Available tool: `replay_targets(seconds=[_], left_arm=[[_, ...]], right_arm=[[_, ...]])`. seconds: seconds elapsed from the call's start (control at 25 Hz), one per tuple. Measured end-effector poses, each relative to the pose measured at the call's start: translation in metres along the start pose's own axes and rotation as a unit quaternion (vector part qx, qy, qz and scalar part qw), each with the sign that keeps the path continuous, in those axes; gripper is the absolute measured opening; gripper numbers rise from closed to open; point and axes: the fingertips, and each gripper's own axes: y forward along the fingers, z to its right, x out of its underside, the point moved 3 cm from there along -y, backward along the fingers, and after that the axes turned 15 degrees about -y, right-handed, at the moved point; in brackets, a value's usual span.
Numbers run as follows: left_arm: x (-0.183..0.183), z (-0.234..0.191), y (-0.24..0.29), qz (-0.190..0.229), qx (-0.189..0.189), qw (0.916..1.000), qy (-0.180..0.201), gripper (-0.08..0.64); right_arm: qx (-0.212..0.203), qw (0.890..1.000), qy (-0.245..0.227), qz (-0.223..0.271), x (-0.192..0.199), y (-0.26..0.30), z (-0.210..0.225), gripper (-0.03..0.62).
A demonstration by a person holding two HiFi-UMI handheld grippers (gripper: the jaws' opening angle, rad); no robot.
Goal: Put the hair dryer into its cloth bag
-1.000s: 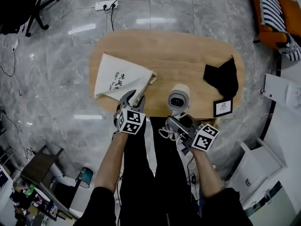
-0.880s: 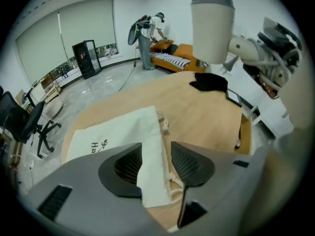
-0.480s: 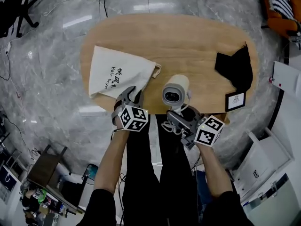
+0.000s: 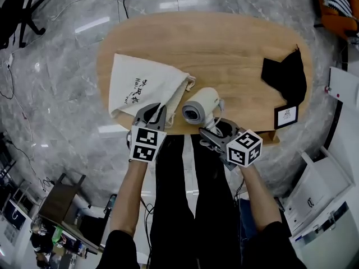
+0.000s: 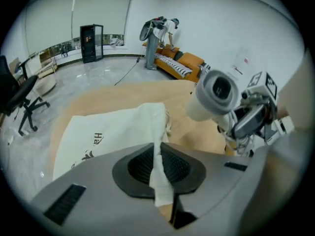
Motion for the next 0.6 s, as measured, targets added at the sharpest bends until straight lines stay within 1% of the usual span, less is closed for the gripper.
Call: replay_targets(seconds=[0.08,0.16,0.24,0.32,0.44,0.52,0.6], left_arm=[[-0.009,-0.004,-0.011,0.010,0.013,0.9995,-0.026,0.037],[-0.014,-0.006,-0.019,0.017,0.022,0.9988,-0.041,0.037],[-0.017,-0.007,-0.023,0.014,0.028,0.9984,-0.047,0.037],[-0.018,-0.005,-0.024,0.006,0.032,0.9986,-0.042,0.037],[-0.019,-0.005,-0.026,-0.002,0.042,0.9982,-0.042,0.037],[-0.020,-0.007,-0.028,-0.002,0.040,0.9983,-0.042,0.037],[-0.022,-0.008,-0.028,-0.002,0.040,0.9983,-0.044,0.035]], right_arm=[[0.010,0.999,-0.034,-0.032,0.001,0.007,0.002,0.224],[0.015,0.995,-0.073,-0.065,0.003,0.015,0.003,0.224],[0.013,0.990,-0.107,-0.096,0.003,0.022,0.003,0.224],[0.014,0.983,-0.138,-0.122,0.002,0.029,0.003,0.222],[0.030,0.968,-0.188,-0.162,-0.003,0.041,0.003,0.223],[0.037,0.957,-0.221,-0.184,-0.008,0.049,0.003,0.222],[0.046,0.942,-0.262,-0.206,-0.013,0.054,0.006,0.222]])
